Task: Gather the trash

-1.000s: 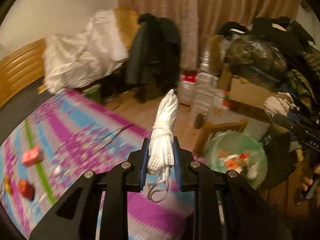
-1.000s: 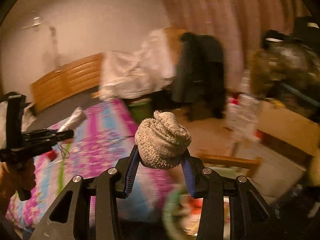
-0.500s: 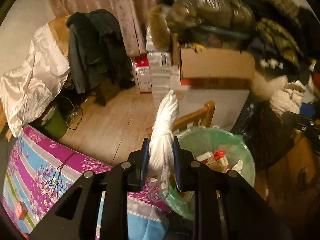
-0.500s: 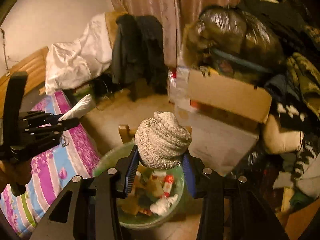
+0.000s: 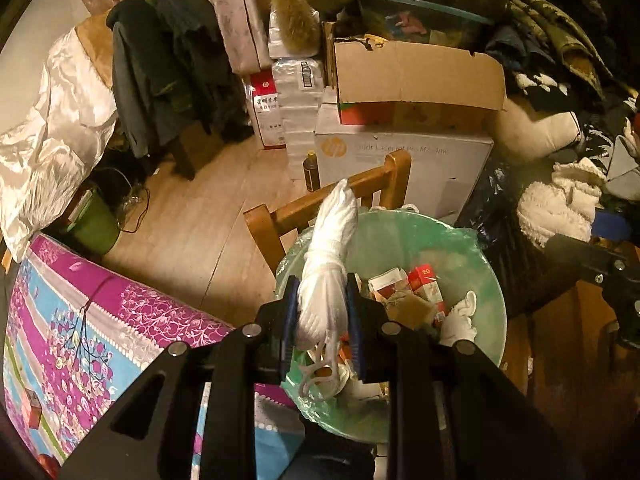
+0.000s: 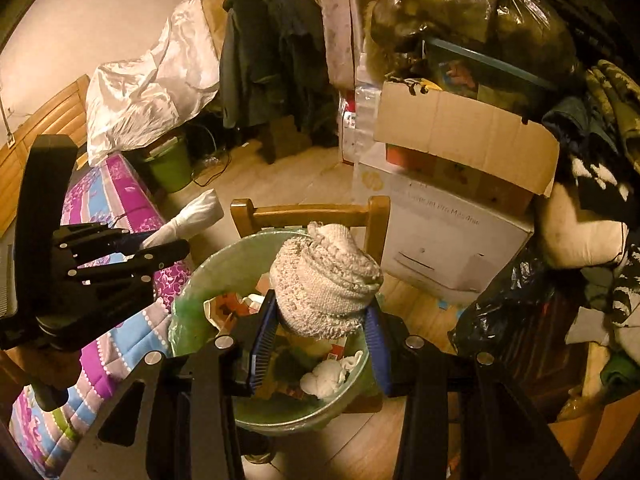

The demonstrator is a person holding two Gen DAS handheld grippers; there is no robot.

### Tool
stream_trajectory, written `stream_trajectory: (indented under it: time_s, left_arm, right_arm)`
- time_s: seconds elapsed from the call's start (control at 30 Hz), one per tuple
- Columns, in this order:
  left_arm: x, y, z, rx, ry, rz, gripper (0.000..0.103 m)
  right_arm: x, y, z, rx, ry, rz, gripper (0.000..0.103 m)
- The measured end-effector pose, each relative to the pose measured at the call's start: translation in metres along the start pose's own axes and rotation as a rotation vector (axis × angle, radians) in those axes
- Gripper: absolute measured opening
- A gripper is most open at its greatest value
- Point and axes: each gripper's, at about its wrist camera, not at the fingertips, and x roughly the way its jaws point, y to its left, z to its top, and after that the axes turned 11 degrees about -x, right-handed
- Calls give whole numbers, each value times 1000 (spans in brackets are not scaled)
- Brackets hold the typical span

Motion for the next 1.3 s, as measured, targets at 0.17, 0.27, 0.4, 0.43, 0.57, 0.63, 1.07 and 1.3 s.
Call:
stream_trajectory:
  time_s: [0.17,0.27,0.4,0.43,0.57,0.63,1.07,1.3]
  left_arm:
    - [1,0,-1,-8,2,-1,21]
    - [0,1,-2,-6,1,-3,21]
    - [-1,1,-2,-4,-2,-9,23]
    - [-1,1,-3,-1,-3,-21,23]
    - [-4,-2,-4,4,-13,-17,60]
    - [-6,-5,-5,18,-20,-26,60]
    - [-22,9,-14,-14,-50,-50,60]
    - [-37,15,-31,-21,-90,-89,65]
  right_arm:
    - [0,8,1,-13,4,11,43]
    - [2,9,3,-15,4,20,43]
    - [2,10,4,-22,-15,33,51]
    - [2,9,4,-24,-15,30,64]
    - [2,10,4,-39,-19,-4,70]
    - [2,6,4,-25,-20,-3,70]
    - [-4,10,0,-27,-24,-31,70]
    - [-22,17,-27,35,-107,-95,84]
